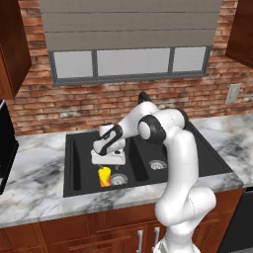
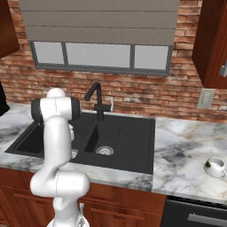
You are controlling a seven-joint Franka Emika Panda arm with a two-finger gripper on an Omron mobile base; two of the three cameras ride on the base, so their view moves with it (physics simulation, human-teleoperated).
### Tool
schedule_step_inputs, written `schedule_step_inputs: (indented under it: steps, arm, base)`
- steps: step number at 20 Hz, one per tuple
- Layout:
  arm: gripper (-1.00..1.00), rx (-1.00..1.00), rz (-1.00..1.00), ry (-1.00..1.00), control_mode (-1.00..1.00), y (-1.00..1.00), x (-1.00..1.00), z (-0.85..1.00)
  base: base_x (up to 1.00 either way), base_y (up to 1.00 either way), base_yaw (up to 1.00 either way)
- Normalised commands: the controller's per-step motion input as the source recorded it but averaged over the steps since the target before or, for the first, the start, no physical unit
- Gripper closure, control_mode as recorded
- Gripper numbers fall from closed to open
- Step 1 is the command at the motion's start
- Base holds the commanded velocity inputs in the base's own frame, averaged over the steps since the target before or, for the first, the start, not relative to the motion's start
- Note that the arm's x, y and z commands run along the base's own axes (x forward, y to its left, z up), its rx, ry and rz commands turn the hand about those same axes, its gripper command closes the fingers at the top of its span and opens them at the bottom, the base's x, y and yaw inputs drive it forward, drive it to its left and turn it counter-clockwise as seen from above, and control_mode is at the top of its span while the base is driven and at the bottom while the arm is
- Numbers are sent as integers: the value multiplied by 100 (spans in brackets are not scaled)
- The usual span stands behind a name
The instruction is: Move any existing items from the left basin to the right basin for drying. Then move the mug from the counter to the left basin of the sink for washing.
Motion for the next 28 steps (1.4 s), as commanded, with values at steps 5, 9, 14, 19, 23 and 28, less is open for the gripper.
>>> schedule_step_inputs:
  steps: [5, 9, 14, 19, 23, 28]
  arm:
    - [-100, 0, -3, 0, -100, 6, 14, -6]
    - [-100, 0, -2, 0, -100, 0, 0, -5]
    - [-100, 0, 0, 0, -100, 0, -17, -5]
    - [-100, 0, 0, -4, -100, 0, -29, -8]
    - [-100, 0, 0, -4, -100, -1, -23, -7]
    - [-100, 0, 0, -4, -100, -4, -16, -8]
  base:
    - [0, 0, 0]
    - [0, 0, 0]
    - [0, 0, 0]
    - [0, 0, 0]
    - [0, 0, 0]
    - [0, 0, 0]
